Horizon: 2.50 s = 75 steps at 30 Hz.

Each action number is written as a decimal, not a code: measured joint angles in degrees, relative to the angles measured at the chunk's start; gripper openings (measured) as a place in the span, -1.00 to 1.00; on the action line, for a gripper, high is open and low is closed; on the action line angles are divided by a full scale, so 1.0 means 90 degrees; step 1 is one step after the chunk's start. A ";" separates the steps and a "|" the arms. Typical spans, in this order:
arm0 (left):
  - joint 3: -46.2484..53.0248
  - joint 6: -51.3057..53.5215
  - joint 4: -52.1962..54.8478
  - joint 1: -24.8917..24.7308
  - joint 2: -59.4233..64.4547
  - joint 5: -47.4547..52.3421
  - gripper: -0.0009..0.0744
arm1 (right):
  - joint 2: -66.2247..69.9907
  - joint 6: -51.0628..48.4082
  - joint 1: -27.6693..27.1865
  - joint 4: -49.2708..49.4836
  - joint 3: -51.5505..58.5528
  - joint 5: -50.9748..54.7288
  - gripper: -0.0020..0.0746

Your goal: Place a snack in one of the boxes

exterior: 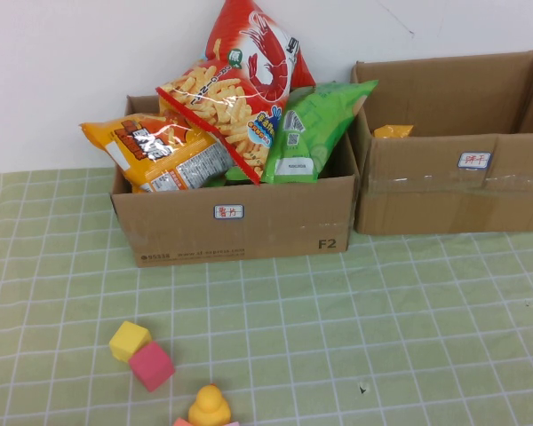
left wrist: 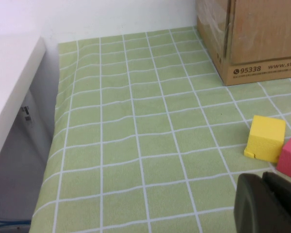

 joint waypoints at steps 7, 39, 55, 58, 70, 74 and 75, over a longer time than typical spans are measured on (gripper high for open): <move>0.0000 0.0000 0.0000 0.0000 -0.0003 0.0000 -0.98 | 0.0000 0.0000 0.0071 -0.0075 0.0000 0.0000 -0.95; 0.0000 0.0013 0.0000 0.0000 -0.0014 0.0000 -0.98 | -0.0676 0.5070 -0.0467 -0.3357 0.2624 -0.2821 -0.95; 0.0000 0.0013 0.0000 0.0000 -0.0014 0.0000 -0.98 | -0.0676 0.2869 -0.0477 -0.2976 0.2611 -0.2756 -0.95; 0.0000 0.0013 0.0000 0.0000 -0.0014 0.0000 -0.98 | -0.0676 0.2844 -0.0477 -0.2939 0.2611 -0.2753 -0.95; 0.0000 0.0036 0.0000 0.0000 -0.0014 0.0000 -0.98 | -0.0676 0.3266 -0.0477 -0.3066 0.2598 -0.2707 -0.95; 0.0000 0.0036 0.0000 0.0000 -0.0014 0.0000 -0.98 | -0.0676 0.3668 -0.0477 -0.3066 0.2598 -0.2707 -0.95; 0.0000 0.0036 0.0000 0.0000 -0.0014 0.0000 -0.98 | -0.0676 0.3774 -0.0477 -0.3066 0.2598 -0.2707 -0.95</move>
